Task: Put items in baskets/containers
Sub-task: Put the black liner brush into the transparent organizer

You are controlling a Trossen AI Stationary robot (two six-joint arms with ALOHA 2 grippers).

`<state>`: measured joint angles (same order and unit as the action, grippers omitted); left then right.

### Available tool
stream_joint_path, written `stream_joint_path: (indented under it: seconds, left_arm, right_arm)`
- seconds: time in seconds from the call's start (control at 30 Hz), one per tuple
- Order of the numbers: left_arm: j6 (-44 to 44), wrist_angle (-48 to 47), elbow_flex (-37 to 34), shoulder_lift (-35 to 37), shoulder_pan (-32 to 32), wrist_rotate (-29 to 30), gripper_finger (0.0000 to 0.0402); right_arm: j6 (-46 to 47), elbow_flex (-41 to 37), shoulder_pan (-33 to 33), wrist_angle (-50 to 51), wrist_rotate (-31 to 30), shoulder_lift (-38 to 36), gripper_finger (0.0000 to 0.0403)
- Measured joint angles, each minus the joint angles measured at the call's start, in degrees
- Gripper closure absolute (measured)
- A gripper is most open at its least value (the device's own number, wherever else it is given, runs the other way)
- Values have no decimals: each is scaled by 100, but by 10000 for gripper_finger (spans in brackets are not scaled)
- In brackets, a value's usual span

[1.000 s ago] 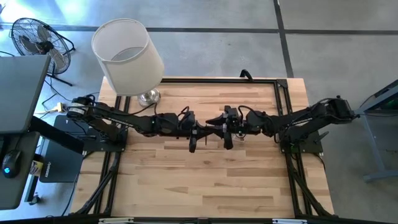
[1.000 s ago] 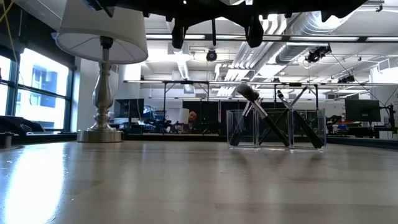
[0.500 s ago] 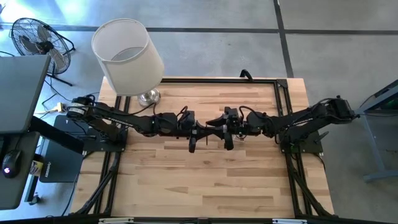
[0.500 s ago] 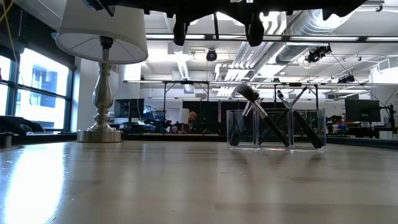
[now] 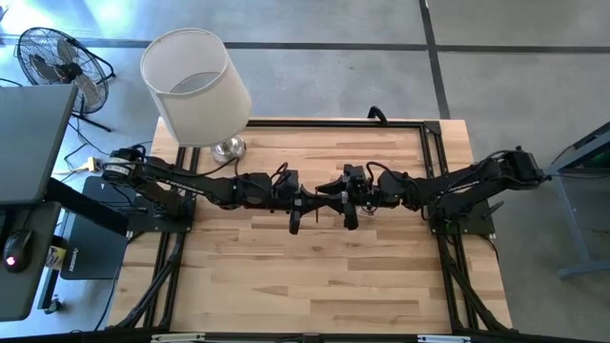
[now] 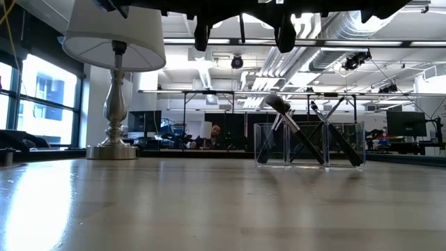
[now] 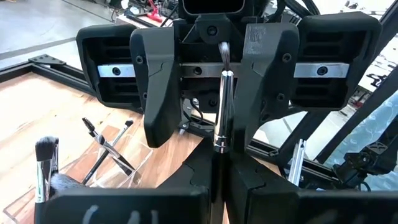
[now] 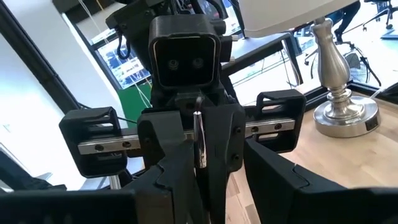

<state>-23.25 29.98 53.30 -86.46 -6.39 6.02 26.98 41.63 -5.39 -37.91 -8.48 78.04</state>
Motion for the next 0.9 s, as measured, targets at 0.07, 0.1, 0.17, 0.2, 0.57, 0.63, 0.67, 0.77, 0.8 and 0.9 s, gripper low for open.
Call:
stream_joint_path:
  seconds: [0.07, 0.1, 0.17, 0.2, 0.57, 0.63, 0.67, 0.77, 0.8, 0.9]
  left_arm:
    - [-47, 13, 6, -33, 0, 0, 390]
    - [-66, 15, 58, -109, 0, 0, 390]
    - [-58, -59, 169, -234, 0, -35, 390]
    - [-16, -91, 249, -294, 1, -63, 390]
    - [201, -936, 883, -536, 2, 65, 390]
    - [208, -931, 879, -538, 2, 79, 390]
    - [210, -916, 879, -538, 2, 80, 390]
    - [198, -921, 879, -538, 0, 68, 390]
    - [165, -919, 879, -538, 0, 68, 389]
    - [44, -918, 879, -538, 0, 49, 390]
  right_arm:
    - [-13, 0, 0, -2, -16, 0, 269]
    - [-22, 0, 0, -2, -45, 0, 269]
    - [-26, -4, -2, -9, -158, 0, 269]
    - [-26, -4, -2, -21, -192, 0, 269]
    - [-205, -7, -26, 58, -9, 4, 269]
    - [-282, -9, -26, 81, -6, 4, 269]
    - [-299, -9, -26, 78, -11, 4, 269]
    - [-302, -9, -26, 53, -15, 4, 269]
    - [-302, -9, -26, 52, -13, 4, 269]
    - [-302, -9, -26, 42, -24, 4, 271]
